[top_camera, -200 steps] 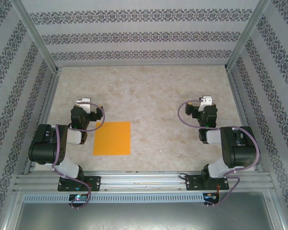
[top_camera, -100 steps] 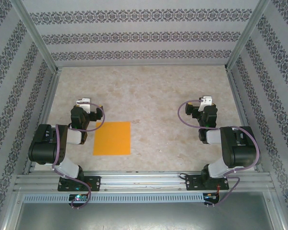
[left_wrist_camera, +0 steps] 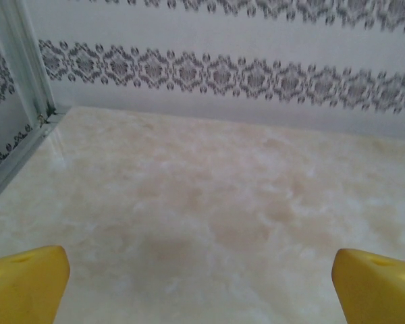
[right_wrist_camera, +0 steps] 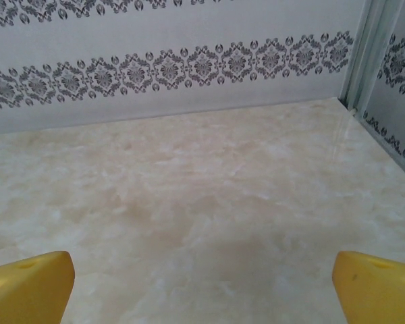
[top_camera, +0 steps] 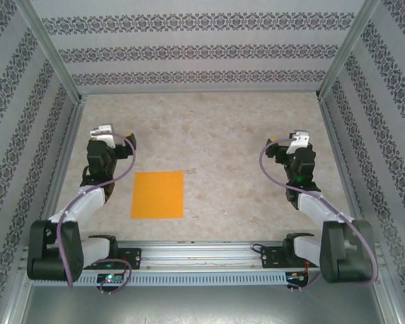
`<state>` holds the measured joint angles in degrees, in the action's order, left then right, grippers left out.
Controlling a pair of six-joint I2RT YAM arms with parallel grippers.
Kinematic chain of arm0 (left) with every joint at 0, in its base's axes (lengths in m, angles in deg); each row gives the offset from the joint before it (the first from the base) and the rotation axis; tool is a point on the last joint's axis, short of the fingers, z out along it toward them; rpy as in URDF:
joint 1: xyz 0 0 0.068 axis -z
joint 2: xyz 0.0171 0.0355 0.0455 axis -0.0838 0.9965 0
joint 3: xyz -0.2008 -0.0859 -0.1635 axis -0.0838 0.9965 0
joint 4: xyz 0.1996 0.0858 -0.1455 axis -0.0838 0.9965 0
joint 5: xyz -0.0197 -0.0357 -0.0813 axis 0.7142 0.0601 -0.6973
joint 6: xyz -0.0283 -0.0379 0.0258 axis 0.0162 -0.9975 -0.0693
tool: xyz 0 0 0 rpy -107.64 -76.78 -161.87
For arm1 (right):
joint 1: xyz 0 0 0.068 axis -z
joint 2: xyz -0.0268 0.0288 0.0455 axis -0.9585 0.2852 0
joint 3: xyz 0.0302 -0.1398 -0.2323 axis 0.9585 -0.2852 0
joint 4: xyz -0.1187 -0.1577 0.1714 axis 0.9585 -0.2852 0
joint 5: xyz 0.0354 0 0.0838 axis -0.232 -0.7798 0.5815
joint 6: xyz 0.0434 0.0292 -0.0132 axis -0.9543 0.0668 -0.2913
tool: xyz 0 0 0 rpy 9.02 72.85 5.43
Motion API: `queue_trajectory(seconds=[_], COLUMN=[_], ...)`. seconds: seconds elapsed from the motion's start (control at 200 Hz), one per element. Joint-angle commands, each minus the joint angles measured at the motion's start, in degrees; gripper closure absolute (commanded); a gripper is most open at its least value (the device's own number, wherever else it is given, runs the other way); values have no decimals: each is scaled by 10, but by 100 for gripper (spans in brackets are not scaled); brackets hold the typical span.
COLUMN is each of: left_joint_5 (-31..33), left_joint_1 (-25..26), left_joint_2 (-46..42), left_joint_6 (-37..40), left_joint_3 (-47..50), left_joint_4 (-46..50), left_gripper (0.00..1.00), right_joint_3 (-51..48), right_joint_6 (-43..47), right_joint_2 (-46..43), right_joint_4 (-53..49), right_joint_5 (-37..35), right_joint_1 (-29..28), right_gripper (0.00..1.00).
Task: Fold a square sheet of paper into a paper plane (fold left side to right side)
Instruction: Move the square sheet of paper to the center of the table.
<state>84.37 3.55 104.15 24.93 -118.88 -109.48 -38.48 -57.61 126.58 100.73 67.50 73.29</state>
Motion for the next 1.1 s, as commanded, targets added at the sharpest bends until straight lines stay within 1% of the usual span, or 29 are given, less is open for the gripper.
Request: queue_trajectory(seconds=[0.0, 0.105, 0.205, 0.245, 0.315, 0.37, 0.43, 0.475, 0.56, 0.674, 0.819, 1.094], left_joint_5=[-40, -128, -229, -271, -339, -378, -409, -416, -411, -401, -372, -346], left_joint_1=[-3, -2, -2, -2, 4, 12, 25, 39, 66, 96, 134, 170], left_joint_2=[-39, -49, -47, -45, -38, -29, -17, -6, 24, 86, 149, 238], left_joint_6=[-103, -152, -186, -199, -223, -244, -265, -273, -274, -275, -281, -332], left_joint_3=[-55, -85, -88, -82, -65, -49, -32, -23, -19, -26, -35, -27], left_joint_4=[248, 361, 429, 445, 455, 451, 433, 421, 408, 391, 371, 307], left_gripper=[0, 0, 8, 13, 20, 26, 30, 32, 37, 45, 47, 54], right_joint_3=[44, 61, 66, 68, 72, 72, 72, 71, 72, 83, 91, 89], right_joint_6=[-66, -115, -160, -178, -206, -222, -231, -231, -223, -213, -208, -202], right_joint_2=[-51, -87, -107, -110, -106, -98, -88, -82, -72, -63, -60, -71], right_joint_4=[-203, -287, -330, -345, -367, -377, -384, -386, -392, -403, -408, -418], right_joint_5=[50, 111, 182, 215, 257, 286, 304, 303, 283, 257, 237, 212], right_joint_1=[0, 0, 0, -1, -2, -5, -12, -20, -38, -55, -69, -78], right_gripper=[2, 2, 2, 2, 2, 2, 2, 2, 2, 2, 2, 2])
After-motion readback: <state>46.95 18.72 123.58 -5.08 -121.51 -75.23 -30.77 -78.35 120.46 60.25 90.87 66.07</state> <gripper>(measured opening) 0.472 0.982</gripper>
